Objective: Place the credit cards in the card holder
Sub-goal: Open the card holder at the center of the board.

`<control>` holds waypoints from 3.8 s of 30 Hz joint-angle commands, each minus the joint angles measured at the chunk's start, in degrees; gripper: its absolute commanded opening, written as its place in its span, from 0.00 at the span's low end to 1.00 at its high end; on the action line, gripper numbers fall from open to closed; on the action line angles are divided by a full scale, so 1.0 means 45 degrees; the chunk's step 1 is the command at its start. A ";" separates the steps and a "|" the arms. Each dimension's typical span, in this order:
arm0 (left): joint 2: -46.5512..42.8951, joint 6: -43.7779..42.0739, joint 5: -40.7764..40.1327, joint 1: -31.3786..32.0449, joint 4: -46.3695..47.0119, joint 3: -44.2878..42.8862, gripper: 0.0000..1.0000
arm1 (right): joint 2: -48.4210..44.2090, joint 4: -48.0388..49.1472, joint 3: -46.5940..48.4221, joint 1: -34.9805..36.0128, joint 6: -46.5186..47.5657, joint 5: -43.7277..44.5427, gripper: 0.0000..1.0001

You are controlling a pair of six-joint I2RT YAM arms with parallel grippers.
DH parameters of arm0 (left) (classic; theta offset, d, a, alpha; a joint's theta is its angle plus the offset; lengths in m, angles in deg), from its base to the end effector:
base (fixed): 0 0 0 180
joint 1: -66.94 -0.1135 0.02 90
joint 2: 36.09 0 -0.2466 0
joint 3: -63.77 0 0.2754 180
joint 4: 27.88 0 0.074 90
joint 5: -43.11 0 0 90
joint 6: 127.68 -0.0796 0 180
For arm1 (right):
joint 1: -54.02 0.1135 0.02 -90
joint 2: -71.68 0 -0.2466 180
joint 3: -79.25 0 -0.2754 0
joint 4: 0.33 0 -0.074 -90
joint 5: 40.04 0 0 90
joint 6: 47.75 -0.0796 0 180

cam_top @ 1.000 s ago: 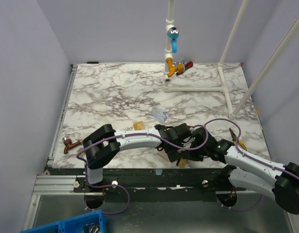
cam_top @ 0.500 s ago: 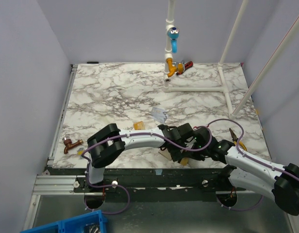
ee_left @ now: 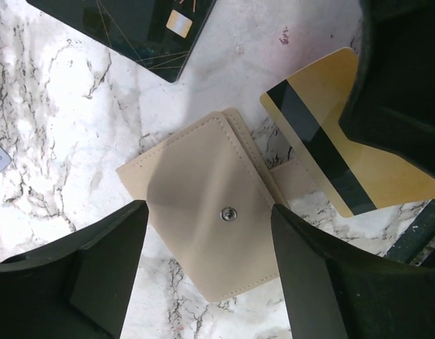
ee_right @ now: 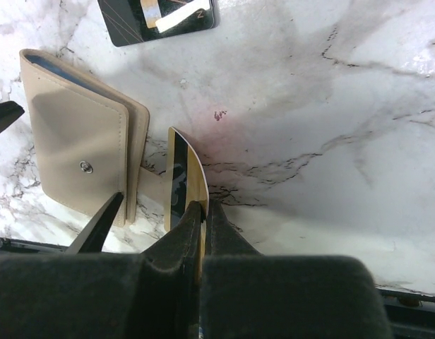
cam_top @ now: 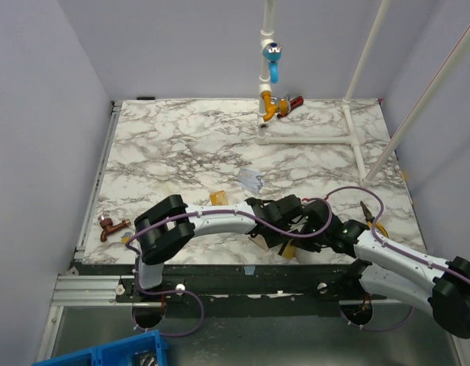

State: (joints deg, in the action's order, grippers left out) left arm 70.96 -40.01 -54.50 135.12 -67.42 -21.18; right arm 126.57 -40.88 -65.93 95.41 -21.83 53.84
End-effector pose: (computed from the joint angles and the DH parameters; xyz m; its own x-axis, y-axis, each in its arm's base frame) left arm 0.1659 -0.3861 0.1111 -0.2904 0.8336 -0.4699 0.9094 0.3933 0.1358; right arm 0.1627 0.1362 0.0870 -0.8567 0.4411 -0.2675 0.3105 0.8550 0.4155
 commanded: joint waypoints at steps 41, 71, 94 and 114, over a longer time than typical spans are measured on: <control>-0.3584 -0.5704 -0.0173 -0.0794 0.4804 0.5014 0.97 | -0.0295 -0.0465 -0.0606 -0.0525 -0.0159 0.0367 0.01; -0.2317 -0.0690 0.1017 -0.3050 0.1793 0.2179 0.80 | 0.0052 -0.0289 -0.0645 -0.0624 -0.0051 0.0230 0.01; -0.2163 -0.0474 0.4951 -0.3092 0.1238 0.2091 0.98 | 0.0326 -0.0289 -0.0585 -0.0642 -0.0078 0.0327 0.01; -0.0547 -0.1049 -0.1106 -0.1031 0.3310 0.2113 0.99 | 0.0222 -0.0234 -0.0797 -0.0809 -0.0050 0.0077 0.01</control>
State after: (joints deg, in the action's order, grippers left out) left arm 67.22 -42.81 -50.37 129.68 -55.84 -11.76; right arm 126.31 -37.71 -66.87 92.15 -23.29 51.80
